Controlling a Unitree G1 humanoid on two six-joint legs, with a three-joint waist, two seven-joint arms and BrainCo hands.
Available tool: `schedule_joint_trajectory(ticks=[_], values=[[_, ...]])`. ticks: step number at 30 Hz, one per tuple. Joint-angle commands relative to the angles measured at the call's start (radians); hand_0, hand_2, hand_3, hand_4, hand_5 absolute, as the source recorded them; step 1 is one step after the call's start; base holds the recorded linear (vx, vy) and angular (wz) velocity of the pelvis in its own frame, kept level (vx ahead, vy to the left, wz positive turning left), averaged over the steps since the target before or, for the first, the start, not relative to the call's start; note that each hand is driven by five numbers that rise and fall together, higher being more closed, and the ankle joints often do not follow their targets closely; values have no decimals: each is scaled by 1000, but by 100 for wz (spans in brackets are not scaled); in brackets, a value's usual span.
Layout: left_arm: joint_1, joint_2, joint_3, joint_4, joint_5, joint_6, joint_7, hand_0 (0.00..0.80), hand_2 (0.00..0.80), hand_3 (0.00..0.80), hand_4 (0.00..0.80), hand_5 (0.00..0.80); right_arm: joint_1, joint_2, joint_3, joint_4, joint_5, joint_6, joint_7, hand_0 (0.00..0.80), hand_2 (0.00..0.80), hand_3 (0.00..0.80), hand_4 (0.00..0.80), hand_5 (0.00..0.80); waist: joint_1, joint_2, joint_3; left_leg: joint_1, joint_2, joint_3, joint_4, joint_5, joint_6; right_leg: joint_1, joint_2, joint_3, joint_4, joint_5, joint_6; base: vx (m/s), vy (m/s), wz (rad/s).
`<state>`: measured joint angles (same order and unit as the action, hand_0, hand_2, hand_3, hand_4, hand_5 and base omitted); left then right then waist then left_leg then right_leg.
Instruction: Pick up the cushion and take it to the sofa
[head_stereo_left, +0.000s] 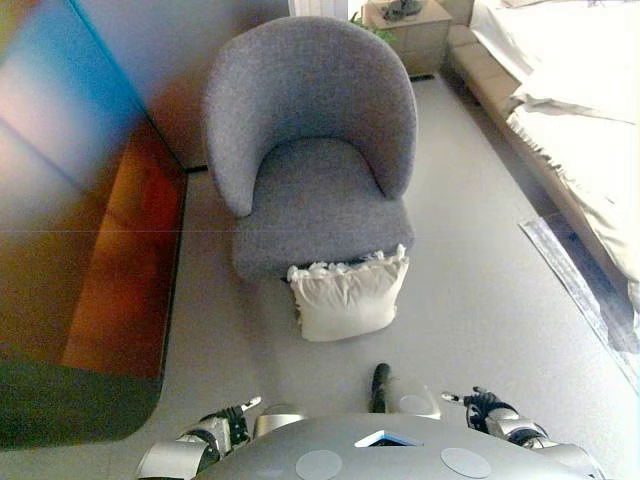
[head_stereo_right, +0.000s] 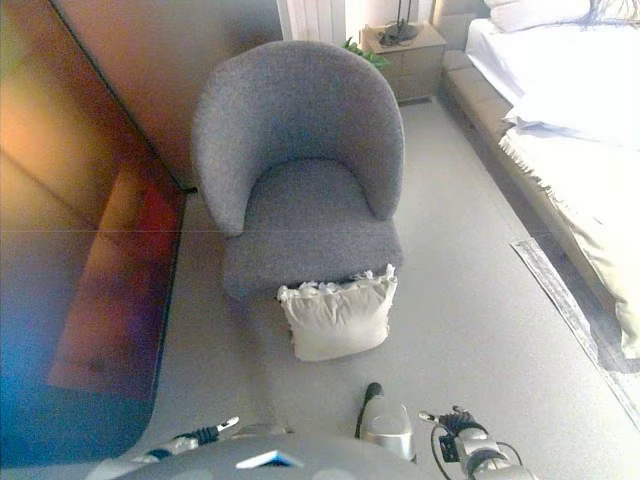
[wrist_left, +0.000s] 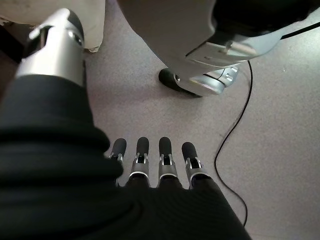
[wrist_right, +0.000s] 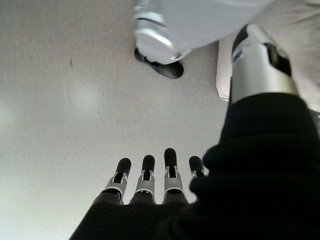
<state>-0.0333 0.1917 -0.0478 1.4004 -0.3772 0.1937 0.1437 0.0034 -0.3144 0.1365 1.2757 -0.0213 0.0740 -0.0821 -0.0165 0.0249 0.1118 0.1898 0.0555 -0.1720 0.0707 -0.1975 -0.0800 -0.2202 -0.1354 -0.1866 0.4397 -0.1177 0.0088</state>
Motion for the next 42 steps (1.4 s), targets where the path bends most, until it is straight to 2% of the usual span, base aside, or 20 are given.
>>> schedule_joint_trajectory(ticks=[1,3,5,8,10,11,13,16,17,19,20,22,23,25,27,30,34,37,38,42], values=[[32,61,54,-3,5,28,34,0,0,0,0,0,-28,24,44,12,-25,40,-3,0,0,0,0,0,-12,-75,-19,106,-18,-15,129,-124,40,-57,-101,97,-282,266,142,473,-376,38],[37,68,44,-10,59,18,-11,0,0,0,0,0,-38,9,52,-1,11,50,31,0,0,0,0,0,-5,-64,-21,77,14,-13,188,-15,10,-49,-75,70,-265,227,113,352,-343,32],[27,62,4,-29,91,-7,-17,0,0,0,0,0,-52,-4,59,-17,36,54,37,0,0,0,0,0,8,-64,-18,7,6,-12,297,78,0,-12,-58,47,-295,205,81,285,-324,32],[16,60,-23,-49,26,9,-30,0,0,0,0,0,-84,-22,73,-18,54,69,48,0,0,0,0,0,29,-79,-13,-100,-29,23,457,137,6,48,-45,11,-331,173,37,310,-313,14],[13,55,-33,-54,27,13,-41,0,0,0,0,0,-89,-28,75,-20,73,70,48,0,0,0,0,0,53,-89,0,-195,-69,43,517,123,25,87,-39,0,-338,152,24,266,-230,22],[12,49,-37,-49,28,4,-47,0,0,0,0,0,-94,-32,73,-24,82,66,54,0,0,0,0,0,72,-92,9,-243,-113,52,493,102,40,111,-31,-3,-341,136,23,231,-143,8],[17,43,-30,-46,42,-8,-50,0,0,0,0,0,-106,-31,69,-21,76,68,64,0,0,0,0,0,98,-75,24,-275,-133,78,393,101,50,153,-2,8,-340,107,28,297,-61,3],[25,38,-23,-61,29,7,-44,0,0,0,0,0,-119,-20,83,-2,76,82,66,0,0,0,0,0,144,-36,51,-351,-97,151,174,220,30,258,52,28,-370,63,28,401,2,3],[27,40,-23,-66,18,15,-40,0,0,0,0,0,-118,-16,92,6,81,83,67,0,0,0,0,0,167,-16,59,-409,-76,187,86,292,10,303,82,32,-383,43,25,514,-21,4],[36,41,-21,-73,19,26,-39,0,0,0,0,0,-110,-8,91,12,92,76,61,0,0,0,0,0,207,-5,75,-477,-65,230,24,380,-12,392,105,51,-399,2,18,497,-20,-11],[40,42,-16,-74,24,28,-44,0,0,0,0,0,-107,-6,92,11,98,73,58,0,0,0,0,0,219,-4,75,-497,-69,226,35,397,-14,415,110,64,-394,-19,16,372,7,-28],[45,40,3,-70,38,34,-62,0,0,0,0,0,-110,7,91,6,111,78,40,0,0,0,0,0,224,-19,58,-471,-91,212,38,327,19,418,85,79,-365,-49,34,313,52,-37],[45,38,8,-69,40,38,-61,0,0,0,0,0,-112,15,79,11,125,80,19,0,0,0,0,0,215,-24,49,-451,-95,227,56,294,42,417,77,81,-340,-64,41,316,53,-42],[40,42,6,-60,46,34,-53,0,0,0,0,0,-109,28,66,11,129,85,8,0,0,0,0,0,215,-34,35,-439,-108,205,76,263,64,429,69,93,-294,-70,54,248,2,-46],[32,57,1,-63,70,13,-67,0,0,0,0,0,-97,46,57,7,117,83,13,0,0,0,0,0,211,-57,10,-402,-120,211,65,228,99,423,53,88,-183,-5,91,326,-34,-25],[7,76,-29,-75,69,6,-55,0,0,0,0,0,-80,58,47,7,132,63,6,0,0,0,0,0,185,-45,-10,-310,-110,200,14,197,133,309,51,80,38,86,123,341,-52,-14],[-54,98,-43,-80,-7,-23,12,0,0,0,0,0,-102,59,59,-12,139,66,-13,0,0,0,0,0,144,-28,20,-245,-58,226,1,176,110,167,-27,11,-52,53,106,161,-198,-15],[-134,92,-52,-82,-65,-48,96,0,0,0,0,0,-149,67,71,-25,173,60,-18,0,0,0,0,0,116,-52,77,-267,-33,237,41,137,92,75,-74,24,-189,112,116,-134,-403,6],[-142,109,-47,-91,-92,-61,90,0,0,0,0,0,-161,55,79,-39,181,51,-26,0,0,0,0,0,94,-56,113,-276,-22,229,54,125,79,28,-97,62,-217,159,127,-212,-216,13],[-94,118,-25,-113,-116,-91,70,0,0,0,0,0,-135,28,63,-55,149,16,-25,0,0,0,0,0,89,-49,132,-290,5,217,35,150,48,60,-80,46,-282,135,135,-70,-165,29]])
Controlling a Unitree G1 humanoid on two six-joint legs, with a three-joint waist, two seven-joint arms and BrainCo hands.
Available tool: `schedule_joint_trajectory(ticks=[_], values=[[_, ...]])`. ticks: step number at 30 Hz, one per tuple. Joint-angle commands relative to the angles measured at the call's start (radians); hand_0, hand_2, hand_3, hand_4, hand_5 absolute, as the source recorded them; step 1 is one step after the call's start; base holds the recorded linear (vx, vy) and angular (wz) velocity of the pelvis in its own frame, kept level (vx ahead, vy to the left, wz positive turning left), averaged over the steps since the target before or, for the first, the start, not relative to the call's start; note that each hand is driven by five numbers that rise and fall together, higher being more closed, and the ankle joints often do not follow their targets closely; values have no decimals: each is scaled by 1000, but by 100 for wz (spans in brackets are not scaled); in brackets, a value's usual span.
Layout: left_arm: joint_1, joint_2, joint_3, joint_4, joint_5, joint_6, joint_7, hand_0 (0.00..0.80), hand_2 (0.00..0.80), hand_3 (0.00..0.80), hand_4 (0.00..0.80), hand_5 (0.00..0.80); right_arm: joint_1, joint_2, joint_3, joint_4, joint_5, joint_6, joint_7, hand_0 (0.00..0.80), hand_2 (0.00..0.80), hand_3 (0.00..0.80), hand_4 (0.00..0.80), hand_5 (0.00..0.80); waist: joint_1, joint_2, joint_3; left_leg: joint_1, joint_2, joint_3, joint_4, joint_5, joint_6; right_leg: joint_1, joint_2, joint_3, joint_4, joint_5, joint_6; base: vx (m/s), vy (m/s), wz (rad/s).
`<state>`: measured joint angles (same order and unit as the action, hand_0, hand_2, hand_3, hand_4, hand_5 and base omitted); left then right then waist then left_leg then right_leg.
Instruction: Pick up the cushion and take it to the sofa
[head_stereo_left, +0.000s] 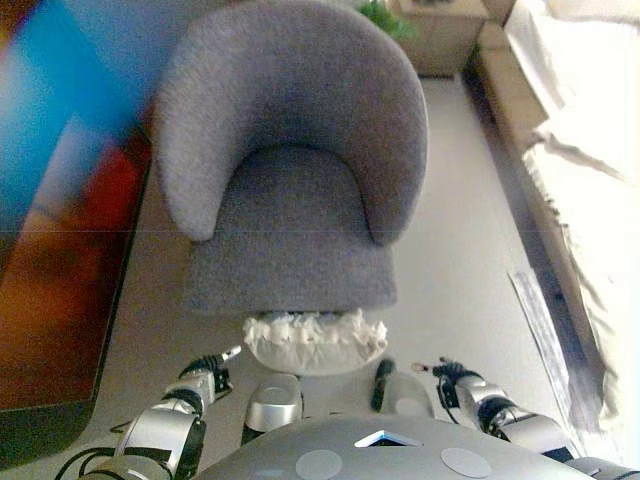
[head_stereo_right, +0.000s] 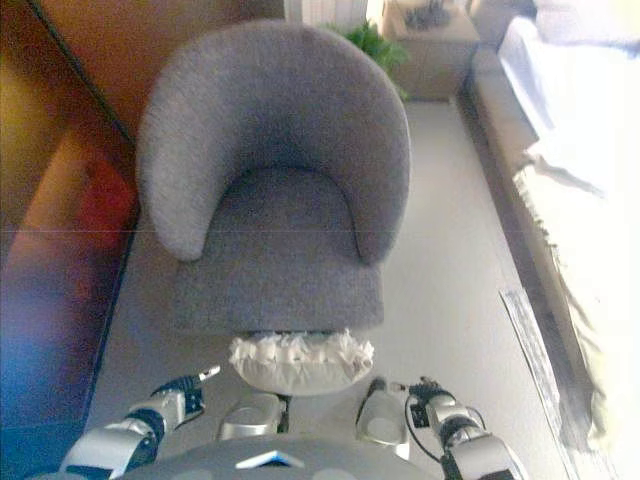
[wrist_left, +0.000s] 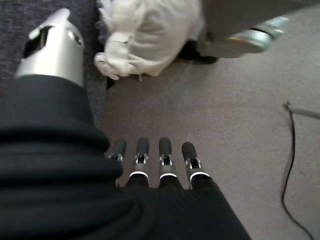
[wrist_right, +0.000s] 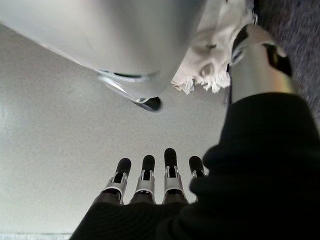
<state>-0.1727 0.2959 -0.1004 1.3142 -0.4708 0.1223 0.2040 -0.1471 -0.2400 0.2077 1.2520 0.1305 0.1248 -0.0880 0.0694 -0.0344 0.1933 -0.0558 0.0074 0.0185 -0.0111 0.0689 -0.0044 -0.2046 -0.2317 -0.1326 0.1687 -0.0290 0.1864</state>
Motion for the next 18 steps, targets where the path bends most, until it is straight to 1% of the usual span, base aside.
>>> schedule_joint_trajectory(ticks=[1,4,6,7,9,10,11,12,13,15,16,18], values=[[59,8,27,-29,-11,-21,8,0,0,0,0,0,24,-51,-13,-31,-5,-38,-23,0,0,0,0,0,9,9,51,-59,56,21,128,-112,-37,60,21,-16,-31,39,-49,-8,-172,38],[66,-14,17,-32,39,-29,7,0,0,0,0,0,19,-63,-17,-27,-1,-47,-58,0,0,0,0,0,25,12,68,-107,78,5,161,-94,-68,70,30,-48,-36,22,-66,-90,-147,40],[54,-25,-5,-42,38,-56,18,0,0,0,0,0,-1,-71,-7,-29,3,-61,-99,0,0,0,0,0,27,21,91,-138,82,-11,177,-84,-78,47,33,-57,-19,16,-77,-179,-29,22],[43,-32,-18,-50,33,-77,31,0,0,0,0,0,-17,-81,-5,-32,11,-68,-138,0,0,0,0,0,23,31,107,-152,88,-11,175,-76,-84,28,33,-65,-9,14,-81,-216,47,12],[22,-36,-35,-63,18,-103,54,0,0,0,0,0,-37,-97,-14,-36,17,-74,-178,0,0,0,0,0,8,42,128,-170,101,22,178,-66,-90,2,25,-79,6,14,-85,-190,72,7],[-4,-27,-53,-83,21,-114,63,0,0,0,0,0,-51,-111,-21,-38,34,-89,-198,0,0,0,0,0,-7,52,148,-186,115,68,181,-57,-98,-23,15,-96,20,14,-87,-162,65,15],[-16,-23,-61,-89,21,-115,67,0,0,0,0,0,-57,-115,-20,-39,22,-107,-209,0,0,0,0,0,-12,55,154,-195,119,79,182,-54,-101,-36,10,-101,27,14,-88,-145,64,26],[-53,7,-73,-109,27,-81,79,0,0,0,0,0,-100,-182,-69,-19,10,-97,-135,0,0,0,0,0,-13,54,161,-207,122,82,192,-52,-109,-51,5,-103,44,10,-83,-46,14,47],[-78,30,-80,-113,29,-72,88,0,0,0,0,0,-124,-213,-71,-8,16,-102,-106,0,0,0,0,0,-11,53,172,-226,123,73,207,-52,-108,-69,2,-102,61,11,-82,-13,5,63],[-97,36,-88,-111,37,-76,113,0,0,0,0,0,-135,-213,-40,-5,22,-129,-118,0,0,0,0,0,-16,53,185,-253,116,69,228,-57,-100,-113,1,-91,96,10,-81,-34,57,46],[-110,40,-97,-109,39,-78,130,0,0,0,0,0,-130,-197,-10,-20,12,-156,-159,0,0,0,0,0,-22,57,201,-272,106,66,232,-61,-90,-146,5,-79,115,8,-81,-69,129,3],[-130,44,-110,-114,37,-90,156,0,0,0,0,0,-123,-180,28,-67,-29,-189,-232,0,0,0,0,0,-33,57,230,-310,100,70,246,-65,-81,-188,6,-61,132,11,-75,-87,117,-14]])
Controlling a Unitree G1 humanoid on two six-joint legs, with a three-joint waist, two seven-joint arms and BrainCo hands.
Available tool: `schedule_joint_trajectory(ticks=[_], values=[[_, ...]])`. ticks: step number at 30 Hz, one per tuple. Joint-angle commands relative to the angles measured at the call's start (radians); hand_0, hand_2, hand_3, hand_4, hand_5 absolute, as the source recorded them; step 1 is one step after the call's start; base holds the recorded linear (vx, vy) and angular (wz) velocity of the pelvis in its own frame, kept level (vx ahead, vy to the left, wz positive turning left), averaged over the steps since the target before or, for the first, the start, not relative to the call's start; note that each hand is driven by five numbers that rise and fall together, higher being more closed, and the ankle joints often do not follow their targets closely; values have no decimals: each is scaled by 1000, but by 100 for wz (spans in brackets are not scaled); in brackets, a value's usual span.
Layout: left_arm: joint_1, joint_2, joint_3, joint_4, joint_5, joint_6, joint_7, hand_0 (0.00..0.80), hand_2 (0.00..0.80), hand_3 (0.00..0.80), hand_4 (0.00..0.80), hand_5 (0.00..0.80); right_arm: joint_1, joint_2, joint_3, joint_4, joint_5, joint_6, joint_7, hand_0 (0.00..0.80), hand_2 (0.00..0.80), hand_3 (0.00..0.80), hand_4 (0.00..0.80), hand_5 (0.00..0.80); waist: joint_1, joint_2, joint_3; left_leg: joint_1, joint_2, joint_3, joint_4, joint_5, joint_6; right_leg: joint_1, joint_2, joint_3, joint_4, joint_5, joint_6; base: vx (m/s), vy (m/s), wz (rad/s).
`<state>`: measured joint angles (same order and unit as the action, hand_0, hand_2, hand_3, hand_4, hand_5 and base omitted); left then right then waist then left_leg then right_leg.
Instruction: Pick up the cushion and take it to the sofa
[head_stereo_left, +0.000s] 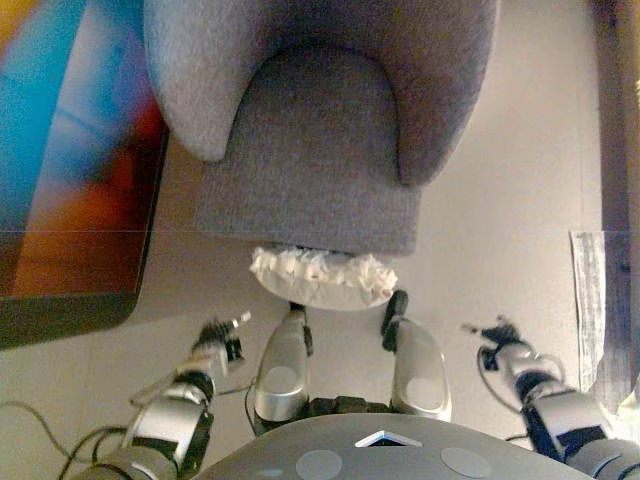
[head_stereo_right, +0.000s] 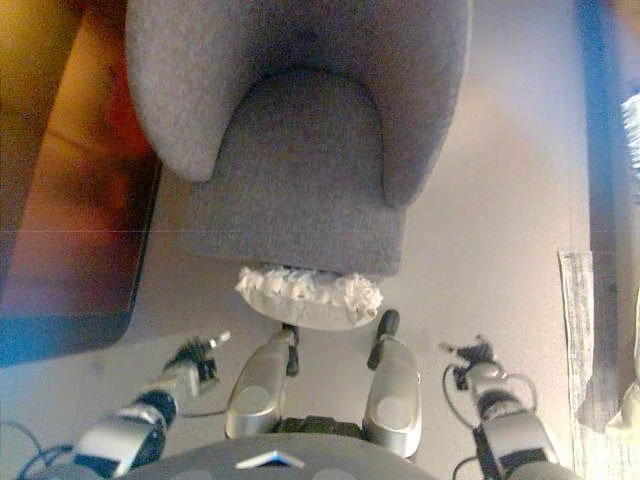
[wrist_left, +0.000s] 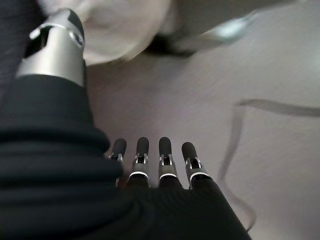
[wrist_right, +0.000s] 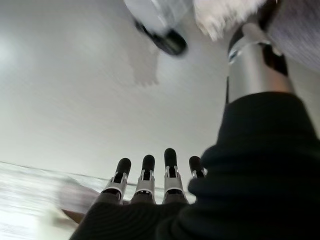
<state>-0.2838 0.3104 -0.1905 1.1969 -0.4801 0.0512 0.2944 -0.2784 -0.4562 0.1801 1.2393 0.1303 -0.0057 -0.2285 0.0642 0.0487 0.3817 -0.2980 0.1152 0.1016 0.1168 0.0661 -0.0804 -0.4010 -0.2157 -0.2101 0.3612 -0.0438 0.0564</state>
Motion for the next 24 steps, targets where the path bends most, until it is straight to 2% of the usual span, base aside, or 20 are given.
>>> schedule_joint_trajectory(ticks=[1,6,10,15,18,22,24], values=[[-33,32,-24,0,38,-27,74,0,0,0,0,0,6,36,73,-92,-47,-66,-120,0,0,0,0,0,-35,-28,61,-90,-10,-10,128,-63,-2,-13,-9,26,-54,29,58,-78,94,-14],[-123,76,-55,-40,50,-40,82,0,0,0,0,0,-68,-22,135,-254,-140,-26,-181,0,0,0,0,0,-59,-37,135,-219,-19,2,187,-66,3,-136,-5,55,-19,44,67,-59,100,-2],[-177,119,-84,-78,71,-80,120,0,0,0,0,0,-132,-81,156,-327,-174,-16,-210,0,0,0,0,0,-73,-39,138,-351,-28,-6,233,-68,6,-261,-1,68,8,53,68,-27,68,2],[-234,174,-126,-132,130,-151,146,0,0,0,0,0,-207,-165,181,-364,-186,-31,-245,0,0,0,0,0,-78,-32,138,-527,-17,-26,327,-90,11,-436,-12,92,78,50,64,-62,49,-1],[-254,190,-147,-161,128,-232,142,0,0,0,0,0,-246,-202,191,-358,-177,-67,-274,0,0,0,0,0,-81,-22,138,-638,-10,-38,376,-100,11,-549,-14,111,133,44,58,-62,56,2],[-294,223,-188,-210,182,-333,132,0,0,0,0,0,-311,-255,211,-345,-215,-103,-319,0,0,0,0,0,-81,-9,138,-774,-12,-47,445,-111,15,-679,-4,130,210,35,46,-62,54,2],[-308,239,-210,-228,190,-351,128,0,0,0,0,0,-338,-282,228,-345,-234,-112,-322,0,0,0,0,0,-80,-5,138,-824,-11,-48,467,-113,17,-726,2,134,240,30,41,-56,64,-4]])
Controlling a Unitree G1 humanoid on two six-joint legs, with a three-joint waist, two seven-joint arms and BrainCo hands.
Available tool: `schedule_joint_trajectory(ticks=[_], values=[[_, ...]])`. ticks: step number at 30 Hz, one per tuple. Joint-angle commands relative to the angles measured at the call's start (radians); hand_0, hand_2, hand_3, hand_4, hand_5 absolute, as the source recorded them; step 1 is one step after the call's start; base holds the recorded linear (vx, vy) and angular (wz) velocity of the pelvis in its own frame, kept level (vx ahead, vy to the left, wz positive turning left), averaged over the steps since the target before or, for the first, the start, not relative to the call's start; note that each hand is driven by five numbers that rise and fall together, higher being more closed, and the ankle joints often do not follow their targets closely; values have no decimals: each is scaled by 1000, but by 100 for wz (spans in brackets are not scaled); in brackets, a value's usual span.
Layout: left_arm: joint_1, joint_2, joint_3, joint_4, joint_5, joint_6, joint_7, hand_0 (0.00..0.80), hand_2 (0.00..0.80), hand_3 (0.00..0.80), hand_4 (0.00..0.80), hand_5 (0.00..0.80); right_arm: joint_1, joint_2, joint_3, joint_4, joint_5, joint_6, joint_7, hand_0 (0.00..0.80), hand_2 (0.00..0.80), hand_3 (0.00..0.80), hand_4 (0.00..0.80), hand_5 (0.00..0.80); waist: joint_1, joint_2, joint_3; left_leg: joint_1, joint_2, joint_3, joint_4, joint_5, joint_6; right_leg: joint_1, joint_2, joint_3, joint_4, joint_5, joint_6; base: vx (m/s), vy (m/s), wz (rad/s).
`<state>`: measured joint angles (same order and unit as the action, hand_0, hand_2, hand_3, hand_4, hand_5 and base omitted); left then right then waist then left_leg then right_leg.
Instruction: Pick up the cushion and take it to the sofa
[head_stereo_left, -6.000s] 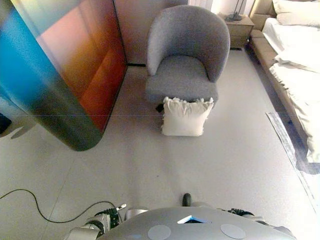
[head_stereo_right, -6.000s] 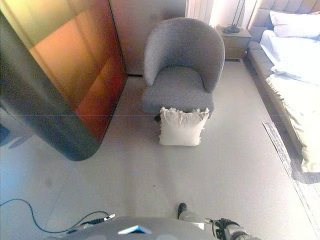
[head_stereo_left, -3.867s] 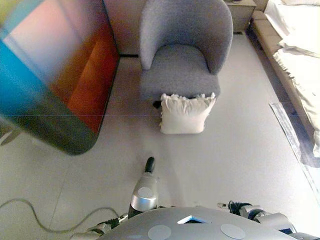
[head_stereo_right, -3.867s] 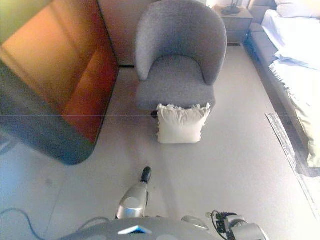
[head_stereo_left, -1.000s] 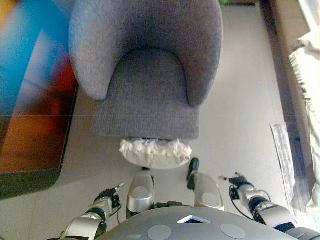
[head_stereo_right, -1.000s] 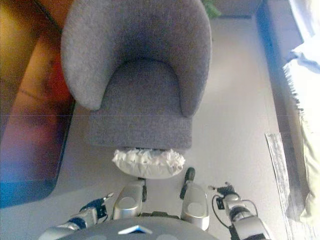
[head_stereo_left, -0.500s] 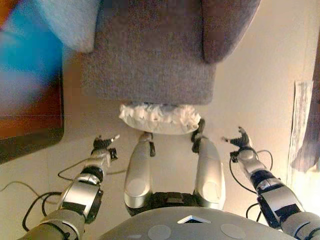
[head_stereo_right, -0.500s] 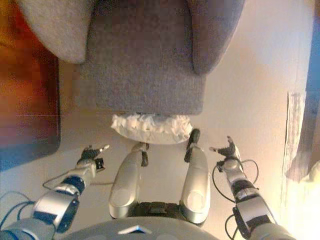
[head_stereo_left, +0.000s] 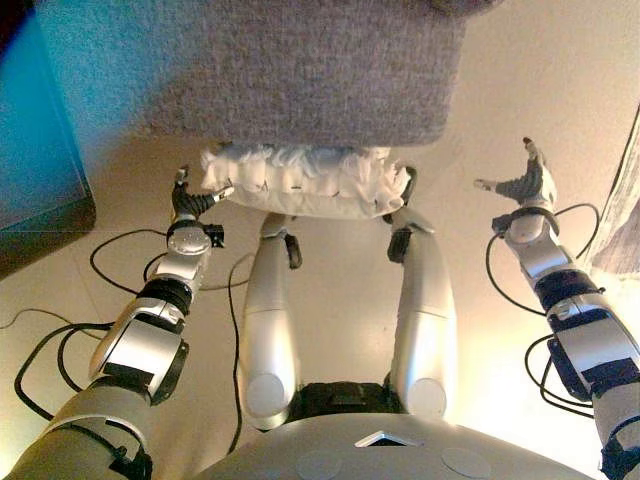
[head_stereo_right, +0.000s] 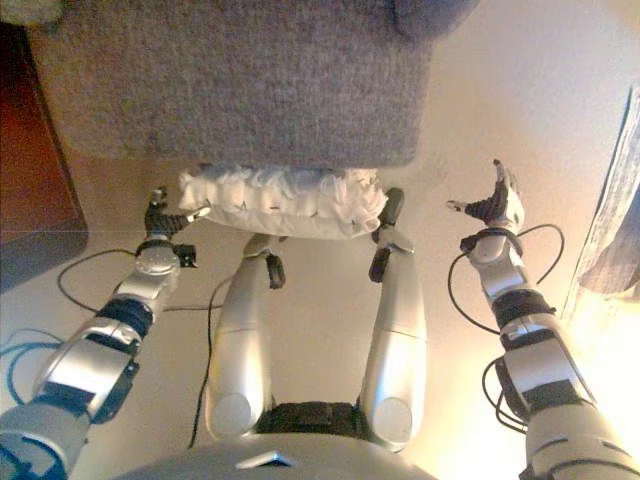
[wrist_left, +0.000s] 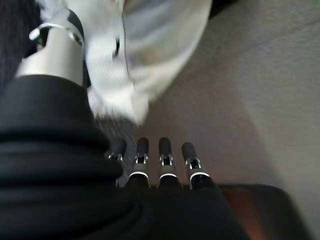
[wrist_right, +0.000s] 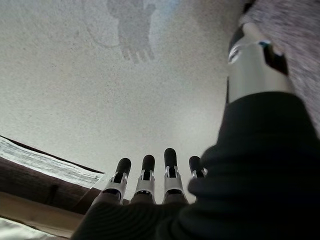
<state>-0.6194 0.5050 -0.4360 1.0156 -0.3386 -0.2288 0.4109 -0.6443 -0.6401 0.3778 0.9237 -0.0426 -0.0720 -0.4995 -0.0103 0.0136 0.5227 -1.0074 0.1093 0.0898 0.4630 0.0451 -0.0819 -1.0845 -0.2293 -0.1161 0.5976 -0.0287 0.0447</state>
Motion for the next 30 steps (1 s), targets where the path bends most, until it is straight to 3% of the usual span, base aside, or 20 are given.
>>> schedule_joint_trajectory(ticks=[1,7,12,19,22,23,25,30], values=[[18,56,27,-48,47,-84,10,0,0,0,0,0,10,-115,43,-27,-76,-48,-47,0,0,0,0,0,-5,33,-3,-146,-4,-37,134,-92,19,-70,20,43,20,12,50,-47,67,-9],[-27,105,-2,-34,19,-111,-43,0,0,0,0,0,-71,-176,102,27,-87,-100,-24,0,0,0,0,0,0,39,-3,-257,6,-46,174,-98,14,-174,27,50,81,-5,48,-33,32,-10],[-51,129,-11,-31,-5,-131,-81,0,0,0,0,0,-112,-205,128,31,-29,-164,84,0,0,0,0,0,3,39,-3,-294,8,-50,168,-94,6,-207,27,48,81,-8,52,-21,25,-6],[-59,161,-26,-66,-34,-140,-207,0,0,0,0,0,-86,-225,148,-55,154,-301,448,0,0,0,0,0,2,33,-3,-309,5,-52,150,-78,-9,-217,26,43,62,2,62,1,2,0],[-57,162,-37,-81,-74,-137,-279,0,0,0,0,0,-79,-232,152,-107,196,-353,517,0,0,0,0,0,-2,34,-3,-316,2,-52,156,-78,-14,-224,26,44,65,6,66,38,14,-1],[-42,158,-43,-85,-88,-141,-304,0,0,0,0,0,-68,-232,153,-124,226,-365,558,0,0,0,0,0,-4,35,-3,-298,0,-58,178,-119,-24,-208,27,52,88,-32,76,108,27,2],[-38,163,-45,-89,-115,-136,-345,0,0,0,0,0,-72,-237,153,-144,257,-383,622,0,0,0,0,0,-5,37,-3,-301,1,-55,179,-118,-26,-211,27,54,89,-31,78,59,49,3],[-49,169,-53,-100,-157,-133,-403,0,0,0,0,0,-98,-250,171,-172,311,-397,714,0,0,0,0,0,-6,43,-3,-316,0,-51,186,-117,-30,-225,25,58,94,-29,82,-5,43,5]])
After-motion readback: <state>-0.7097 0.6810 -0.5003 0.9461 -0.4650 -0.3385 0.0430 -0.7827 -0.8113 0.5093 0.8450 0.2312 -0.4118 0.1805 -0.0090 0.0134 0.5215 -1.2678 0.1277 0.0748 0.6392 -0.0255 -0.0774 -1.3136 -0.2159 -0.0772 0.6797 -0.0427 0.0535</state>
